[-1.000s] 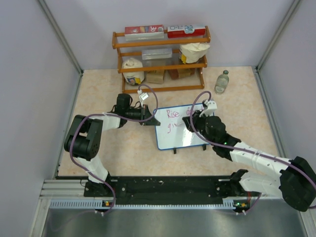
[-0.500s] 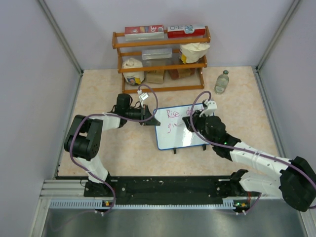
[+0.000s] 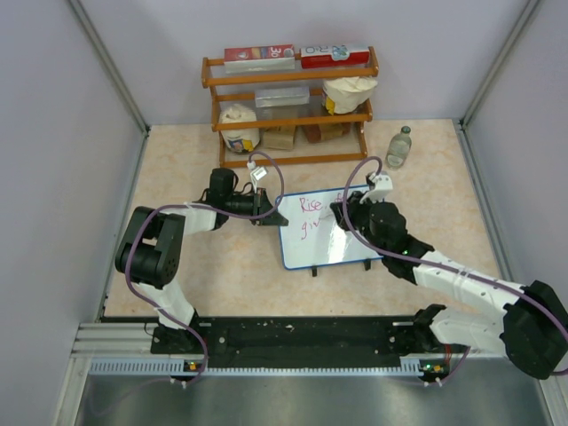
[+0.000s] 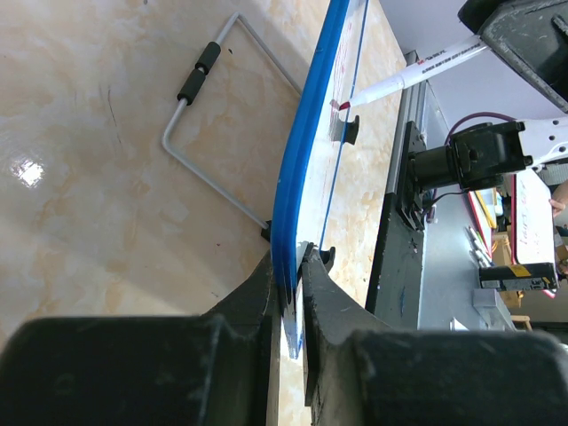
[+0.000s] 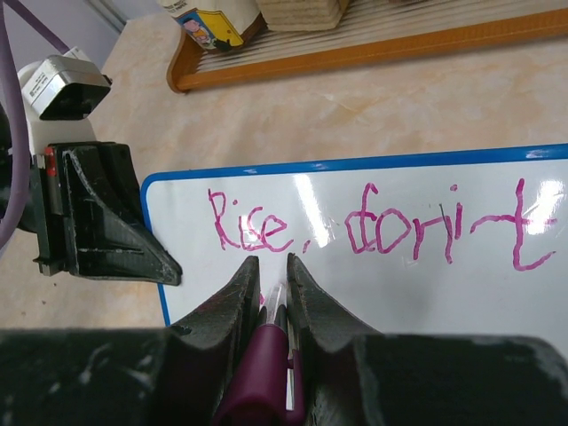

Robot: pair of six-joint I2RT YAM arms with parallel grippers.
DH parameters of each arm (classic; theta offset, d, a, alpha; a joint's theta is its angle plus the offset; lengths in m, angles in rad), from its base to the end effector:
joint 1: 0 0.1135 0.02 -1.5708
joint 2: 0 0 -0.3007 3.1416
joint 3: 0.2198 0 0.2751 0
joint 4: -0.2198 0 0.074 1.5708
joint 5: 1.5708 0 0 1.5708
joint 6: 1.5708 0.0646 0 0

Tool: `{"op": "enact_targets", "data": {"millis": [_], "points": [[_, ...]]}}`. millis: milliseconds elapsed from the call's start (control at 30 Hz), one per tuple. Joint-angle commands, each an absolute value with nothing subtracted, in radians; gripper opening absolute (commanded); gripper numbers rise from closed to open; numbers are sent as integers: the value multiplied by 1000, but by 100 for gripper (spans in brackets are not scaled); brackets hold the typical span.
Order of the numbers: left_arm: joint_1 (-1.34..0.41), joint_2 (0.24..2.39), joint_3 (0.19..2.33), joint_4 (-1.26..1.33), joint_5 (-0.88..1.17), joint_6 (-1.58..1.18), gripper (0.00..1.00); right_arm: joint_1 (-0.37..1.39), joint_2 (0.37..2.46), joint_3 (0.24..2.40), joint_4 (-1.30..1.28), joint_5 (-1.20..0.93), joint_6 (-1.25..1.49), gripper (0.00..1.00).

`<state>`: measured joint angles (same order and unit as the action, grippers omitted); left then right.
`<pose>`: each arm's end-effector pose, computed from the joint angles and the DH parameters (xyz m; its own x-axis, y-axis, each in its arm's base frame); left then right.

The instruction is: Write a sentence on the whiteboard

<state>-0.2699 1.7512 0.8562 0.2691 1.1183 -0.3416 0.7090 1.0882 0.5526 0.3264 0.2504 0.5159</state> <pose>0.3426 -0.1551 0.1775 -0.8064 0.0711 -0.5871 0.5826 0.2662 -0.7679 0.2196 0.1673 0.2661 -0.3575 0.3230 -0.8763 -0.3109 0.8436 0.4378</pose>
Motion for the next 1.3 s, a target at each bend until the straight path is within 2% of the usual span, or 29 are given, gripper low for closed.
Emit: {"op": "enact_targets", "data": {"millis": [0, 333, 1267], "points": [[-281, 1756, 821, 235, 1009, -264, 0, 698, 1103, 610, 339, 270, 494, 0], [-281, 1756, 821, 235, 1011, -264, 0, 696, 1020, 561, 338, 196, 512, 0], [-281, 1756, 821, 236, 1012, -265, 0, 696, 1043, 518, 301, 278, 508, 0]]}}
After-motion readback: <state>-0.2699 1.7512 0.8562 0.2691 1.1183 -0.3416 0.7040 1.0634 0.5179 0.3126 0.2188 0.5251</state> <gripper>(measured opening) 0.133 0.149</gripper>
